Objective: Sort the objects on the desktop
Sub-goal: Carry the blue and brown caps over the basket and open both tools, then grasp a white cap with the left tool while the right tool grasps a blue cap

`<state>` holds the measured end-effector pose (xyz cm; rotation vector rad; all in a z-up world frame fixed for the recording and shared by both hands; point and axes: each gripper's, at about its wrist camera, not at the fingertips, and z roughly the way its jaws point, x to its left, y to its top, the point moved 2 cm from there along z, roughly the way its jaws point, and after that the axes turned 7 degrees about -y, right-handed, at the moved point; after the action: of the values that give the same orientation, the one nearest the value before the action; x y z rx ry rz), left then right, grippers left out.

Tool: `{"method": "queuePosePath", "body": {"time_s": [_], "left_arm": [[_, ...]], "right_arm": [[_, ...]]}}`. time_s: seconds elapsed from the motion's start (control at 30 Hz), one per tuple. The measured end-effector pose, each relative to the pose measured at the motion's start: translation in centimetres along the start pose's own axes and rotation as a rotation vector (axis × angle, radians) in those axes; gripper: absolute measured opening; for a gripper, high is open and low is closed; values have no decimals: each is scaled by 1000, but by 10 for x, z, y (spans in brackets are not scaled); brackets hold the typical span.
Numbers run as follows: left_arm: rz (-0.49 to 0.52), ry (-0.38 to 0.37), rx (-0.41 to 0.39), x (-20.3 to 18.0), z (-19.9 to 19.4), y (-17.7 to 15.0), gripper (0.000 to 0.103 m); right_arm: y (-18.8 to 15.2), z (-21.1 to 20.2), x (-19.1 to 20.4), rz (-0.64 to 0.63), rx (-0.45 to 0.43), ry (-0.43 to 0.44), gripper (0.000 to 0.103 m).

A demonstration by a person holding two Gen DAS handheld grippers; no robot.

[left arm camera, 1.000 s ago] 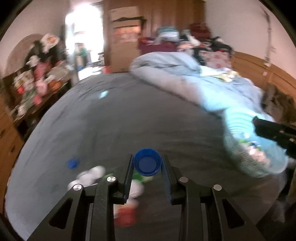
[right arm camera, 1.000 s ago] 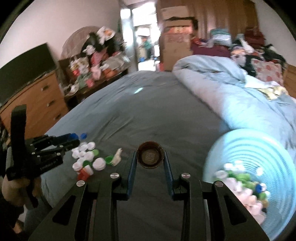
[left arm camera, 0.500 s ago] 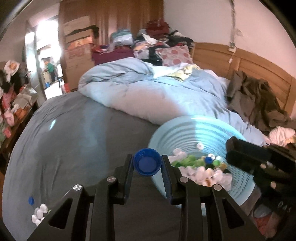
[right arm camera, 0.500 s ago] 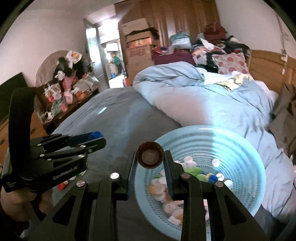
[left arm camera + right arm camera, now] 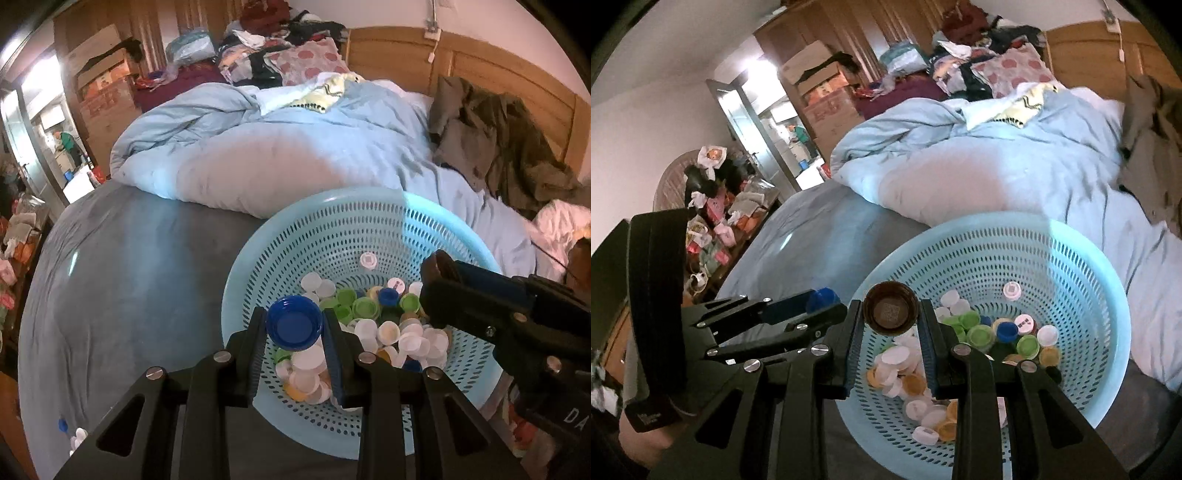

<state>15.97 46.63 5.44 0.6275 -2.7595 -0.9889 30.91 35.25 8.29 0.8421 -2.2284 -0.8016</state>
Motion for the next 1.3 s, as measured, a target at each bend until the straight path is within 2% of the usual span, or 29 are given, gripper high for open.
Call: {"method": "queuePosePath", "body": {"time_s": [0.37, 0.4, 0.47, 0.5, 0.53, 0.57, 0.73, 0.83, 0.93, 1.03, 1.1, 1.13, 1.2, 1.27, 1.3], "left_arm": [[7, -2, 19, -2, 11, 0, 32], [8, -12, 23, -3, 12, 0, 37], [18, 12, 6, -4, 10, 1, 84], [25, 56, -27, -4, 6, 1, 92], [27, 72, -46, -4, 3, 1, 95], [24, 65, -50, -3, 0, 1, 95], [-18, 47, -75, 19, -17, -2, 95], [-50, 33, -132, 53, -41, -22, 95], [-95, 74, -180, 112, -68, -67, 95], [-174, 148, -174, 190, -95, -131, 95], [-266, 215, -153, 254, -115, -189, 95], [-294, 249, -144, 274, -122, -209, 94], [-364, 347, -84, 326, -133, -265, 90], [-413, 411, -34, 360, -135, -307, 90], [-442, 418, -10, 374, -133, -324, 90]], "right_arm": [[-4, 6, -7, 7, 19, 0, 25], [-4, 6, -8, 8, 19, -3, 26], [-3, 6, -9, 12, 17, -12, 27], [-2, 4, -10, 22, 11, -21, 36], [-2, 2, -11, 25, 1, -28, 47], [-2, -1, -12, 29, -11, -34, 50], [-5, -15, -8, 33, -43, -21, 53], [-12, -20, 4, -2, -42, 0, 59], [-28, -16, 21, -68, -10, 16, 59], [-49, -5, 35, -100, 44, 39, 59], [-62, 5, 44, -114, 84, 51, 59], [-70, 11, 50, -123, 107, 56, 59], [-81, 21, 60, -141, 145, 64, 59], [-90, 31, 72, -162, 180, 71, 59], [-95, 37, 82, -179, 200, 76, 59]]}}
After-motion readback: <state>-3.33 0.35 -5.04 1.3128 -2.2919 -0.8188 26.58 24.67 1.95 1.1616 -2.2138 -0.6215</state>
